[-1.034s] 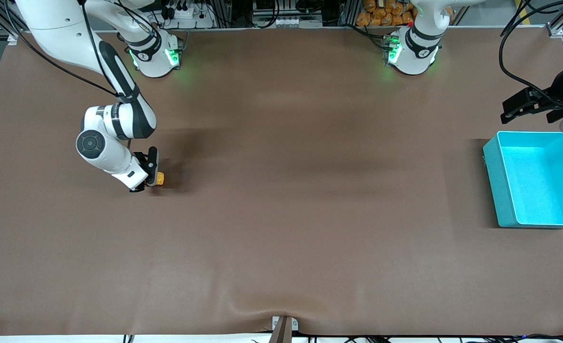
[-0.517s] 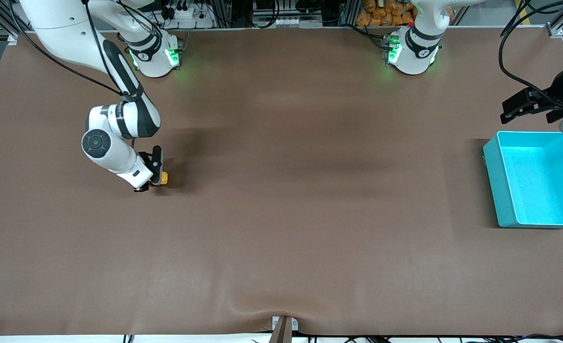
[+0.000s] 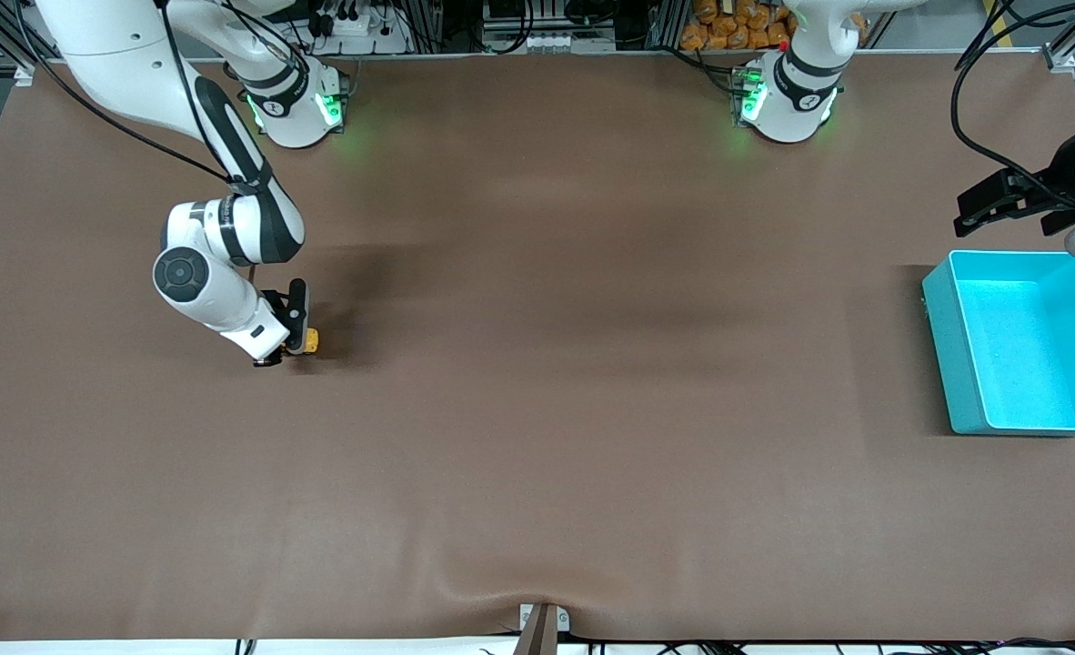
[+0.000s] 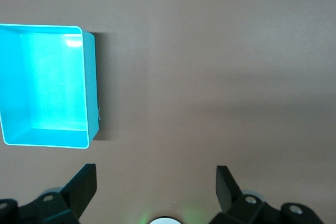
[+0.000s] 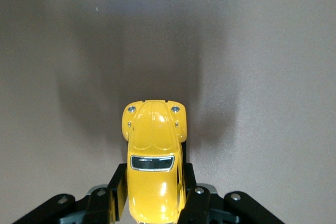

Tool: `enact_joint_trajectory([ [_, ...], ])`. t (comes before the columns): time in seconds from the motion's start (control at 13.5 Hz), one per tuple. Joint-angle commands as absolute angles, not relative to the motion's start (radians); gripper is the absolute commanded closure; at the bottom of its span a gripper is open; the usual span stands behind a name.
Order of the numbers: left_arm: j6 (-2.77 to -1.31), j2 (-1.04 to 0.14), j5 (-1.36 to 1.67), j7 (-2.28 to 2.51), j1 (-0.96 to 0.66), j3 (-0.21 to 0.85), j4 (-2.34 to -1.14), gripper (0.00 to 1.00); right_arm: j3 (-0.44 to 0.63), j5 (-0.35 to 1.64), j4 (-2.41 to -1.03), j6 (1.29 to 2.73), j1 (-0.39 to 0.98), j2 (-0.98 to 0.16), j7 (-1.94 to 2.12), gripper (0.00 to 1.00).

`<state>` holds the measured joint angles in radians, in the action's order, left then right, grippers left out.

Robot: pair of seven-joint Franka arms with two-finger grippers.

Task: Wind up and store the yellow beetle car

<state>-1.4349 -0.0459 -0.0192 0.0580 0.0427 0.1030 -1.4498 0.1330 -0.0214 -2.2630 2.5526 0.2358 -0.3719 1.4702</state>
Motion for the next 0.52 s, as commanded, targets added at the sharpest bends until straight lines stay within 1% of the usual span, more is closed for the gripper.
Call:
enact_joint_trajectory([
  [0.0,-1.436,-0.025,-0.040,0.043,0.048,0.106,-1.470,0.00,0.130,-0.031,-2.270,2.560,0.204,-0.370,1.496,0.90],
  [0.44,-1.437,-0.026,-0.040,0.049,0.046,0.106,-1.470,0.00,0.130,-0.032,-2.264,2.568,0.153,-0.383,1.555,0.90],
])
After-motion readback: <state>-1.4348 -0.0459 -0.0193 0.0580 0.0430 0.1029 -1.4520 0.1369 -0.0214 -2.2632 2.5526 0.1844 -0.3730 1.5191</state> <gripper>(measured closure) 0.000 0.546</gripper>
